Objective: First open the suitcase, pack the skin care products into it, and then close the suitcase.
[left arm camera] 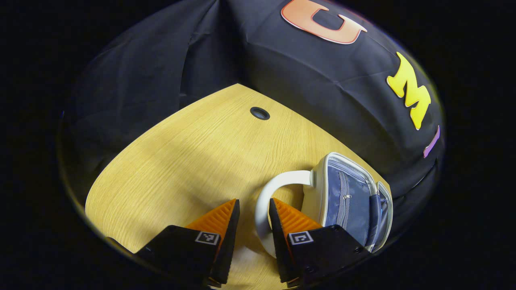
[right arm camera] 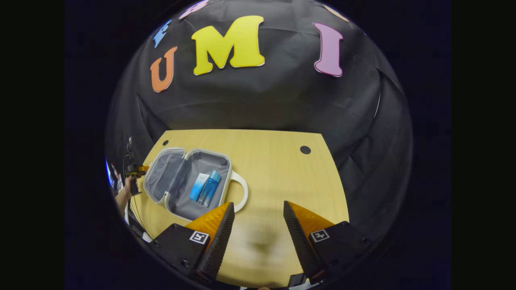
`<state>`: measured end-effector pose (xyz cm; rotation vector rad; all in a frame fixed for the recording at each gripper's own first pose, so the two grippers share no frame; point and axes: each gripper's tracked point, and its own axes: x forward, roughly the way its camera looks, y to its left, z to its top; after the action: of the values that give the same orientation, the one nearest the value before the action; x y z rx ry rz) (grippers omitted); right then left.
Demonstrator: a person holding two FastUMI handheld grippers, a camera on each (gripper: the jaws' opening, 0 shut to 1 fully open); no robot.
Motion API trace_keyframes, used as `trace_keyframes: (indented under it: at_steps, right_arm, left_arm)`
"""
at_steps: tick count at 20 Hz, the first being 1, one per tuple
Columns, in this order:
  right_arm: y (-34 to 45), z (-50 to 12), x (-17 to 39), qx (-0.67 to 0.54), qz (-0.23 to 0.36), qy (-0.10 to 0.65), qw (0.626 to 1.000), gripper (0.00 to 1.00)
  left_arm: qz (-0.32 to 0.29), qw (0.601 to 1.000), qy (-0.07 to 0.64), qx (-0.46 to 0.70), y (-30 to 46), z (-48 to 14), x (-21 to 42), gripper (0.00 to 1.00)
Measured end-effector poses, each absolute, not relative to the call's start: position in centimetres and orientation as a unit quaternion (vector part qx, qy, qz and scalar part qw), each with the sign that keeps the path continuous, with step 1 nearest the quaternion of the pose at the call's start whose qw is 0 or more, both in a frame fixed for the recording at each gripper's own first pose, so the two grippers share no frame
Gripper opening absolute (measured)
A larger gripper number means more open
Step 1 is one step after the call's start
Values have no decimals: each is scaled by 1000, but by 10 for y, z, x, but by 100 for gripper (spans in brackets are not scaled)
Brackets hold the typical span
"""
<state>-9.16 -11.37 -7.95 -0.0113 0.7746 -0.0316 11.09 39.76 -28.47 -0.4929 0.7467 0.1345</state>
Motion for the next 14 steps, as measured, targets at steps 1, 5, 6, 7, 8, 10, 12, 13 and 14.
trace_keyframes:
  at_steps: [1,5,6,7,8,10,12,13,14]
  right_arm:
    - [-117,-81,-94,-1,-19,381,925,73]
    - [-129,-81,-99,13,-34,377,925,73]
    - [-132,-80,-101,13,-35,376,926,73]
    - [-134,-79,-104,14,-36,373,927,73]
    - [-136,-77,-104,15,-37,369,928,74]
    - [-139,-72,-107,25,-39,360,932,75]
    - [-144,-66,-111,34,-41,344,937,75]
    - [-147,-62,-114,34,-43,336,940,72]
    - [-150,-58,-115,34,-47,327,943,72]
  left_arm:
    - [64,896,367,-241,396,-286,111,45]
    - [74,891,378,-240,395,-281,112,22]
    - [76,892,372,-245,396,-273,114,20]
    - [75,893,364,-253,393,-262,115,19]
    - [75,896,358,-253,392,-251,115,16]
    - [74,906,348,-229,391,-232,112,13]
    - [71,920,329,-203,387,-202,112,12]
    - [68,927,315,-194,381,-183,114,11]
    - [66,934,297,-187,375,-161,115,11]
